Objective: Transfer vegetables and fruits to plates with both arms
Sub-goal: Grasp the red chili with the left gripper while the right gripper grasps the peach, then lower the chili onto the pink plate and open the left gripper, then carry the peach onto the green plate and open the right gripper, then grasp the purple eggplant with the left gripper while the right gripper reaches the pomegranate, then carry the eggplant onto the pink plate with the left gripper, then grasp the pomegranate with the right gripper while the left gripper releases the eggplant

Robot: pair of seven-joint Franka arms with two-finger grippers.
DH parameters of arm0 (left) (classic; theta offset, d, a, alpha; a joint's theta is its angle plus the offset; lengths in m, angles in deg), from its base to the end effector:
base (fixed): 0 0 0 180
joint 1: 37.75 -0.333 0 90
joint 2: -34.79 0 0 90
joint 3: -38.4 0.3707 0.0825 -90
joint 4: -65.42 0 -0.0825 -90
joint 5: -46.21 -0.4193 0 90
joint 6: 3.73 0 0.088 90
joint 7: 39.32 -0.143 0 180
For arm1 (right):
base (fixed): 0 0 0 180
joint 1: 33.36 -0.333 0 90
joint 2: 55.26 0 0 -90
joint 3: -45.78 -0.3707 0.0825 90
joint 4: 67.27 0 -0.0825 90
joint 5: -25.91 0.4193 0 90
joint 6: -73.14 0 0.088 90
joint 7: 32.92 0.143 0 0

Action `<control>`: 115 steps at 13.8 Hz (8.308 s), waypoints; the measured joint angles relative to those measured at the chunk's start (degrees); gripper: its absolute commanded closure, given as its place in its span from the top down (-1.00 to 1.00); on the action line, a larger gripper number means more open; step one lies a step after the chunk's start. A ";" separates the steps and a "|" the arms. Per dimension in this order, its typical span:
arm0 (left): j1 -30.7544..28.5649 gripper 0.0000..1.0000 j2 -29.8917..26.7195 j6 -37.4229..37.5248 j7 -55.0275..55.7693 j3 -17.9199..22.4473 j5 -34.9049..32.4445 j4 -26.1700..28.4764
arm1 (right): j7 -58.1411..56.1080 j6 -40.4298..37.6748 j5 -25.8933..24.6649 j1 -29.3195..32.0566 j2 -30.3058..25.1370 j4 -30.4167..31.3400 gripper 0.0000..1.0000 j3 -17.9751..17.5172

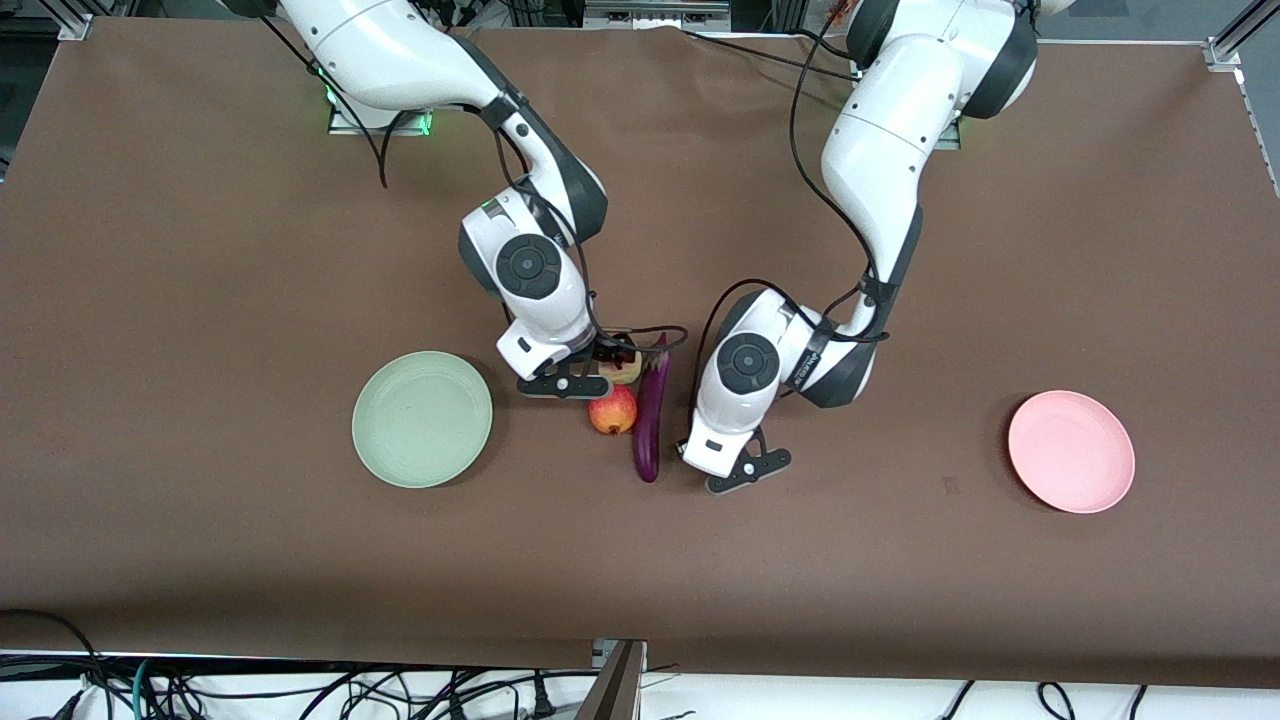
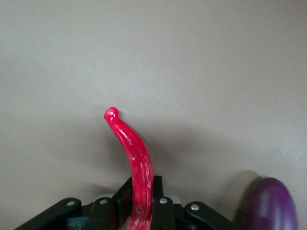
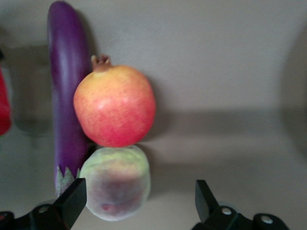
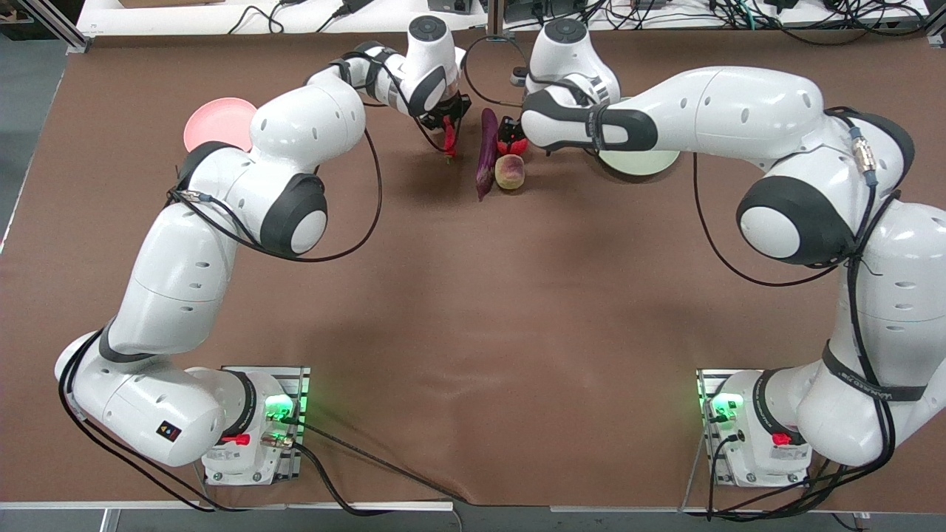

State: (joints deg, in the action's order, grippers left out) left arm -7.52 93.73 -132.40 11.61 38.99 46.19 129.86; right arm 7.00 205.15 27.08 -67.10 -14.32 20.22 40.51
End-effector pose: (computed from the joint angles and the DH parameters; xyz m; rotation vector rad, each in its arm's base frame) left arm 0.7430 -0.4259 0.1575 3.0349 0.5616 0.1177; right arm 0.6140 0.4843 0.2276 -3.0412 0.0813 -0.0038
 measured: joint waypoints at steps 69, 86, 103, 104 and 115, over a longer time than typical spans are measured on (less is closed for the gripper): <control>-2.55 1.00 -12.04 -2.28 -17.34 -9.52 4.62 18.82 | -31.63 -11.07 -0.06 25.54 1.69 -3.68 1.00 1.34; -1.50 -1.00 -6.62 -5.62 -19.78 -8.09 1.22 12.32 | -1.07 4.71 0.05 5.89 3.23 -7.28 1.00 0.18; -48.04 -1.00 -15.14 23.24 -92.77 -8.13 -5.75 13.27 | 0.93 19.20 -0.01 0.25 9.34 -7.26 1.00 0.67; -48.86 -1.00 -14.74 22.30 -94.85 -8.12 -6.94 13.31 | 0.92 19.67 -0.05 0.25 9.55 -7.26 1.00 0.79; -50.99 1.00 -11.57 15.42 -104.64 -8.18 -8.67 13.39 | 0.77 23.91 -1.33 0.25 11.62 -7.27 -0.42 1.05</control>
State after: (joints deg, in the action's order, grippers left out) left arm -58.51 82.15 -116.98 -93.02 30.80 37.52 143.25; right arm 7.77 229.07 25.75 -66.84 -2.69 12.95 41.56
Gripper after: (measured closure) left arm 0.529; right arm 0.163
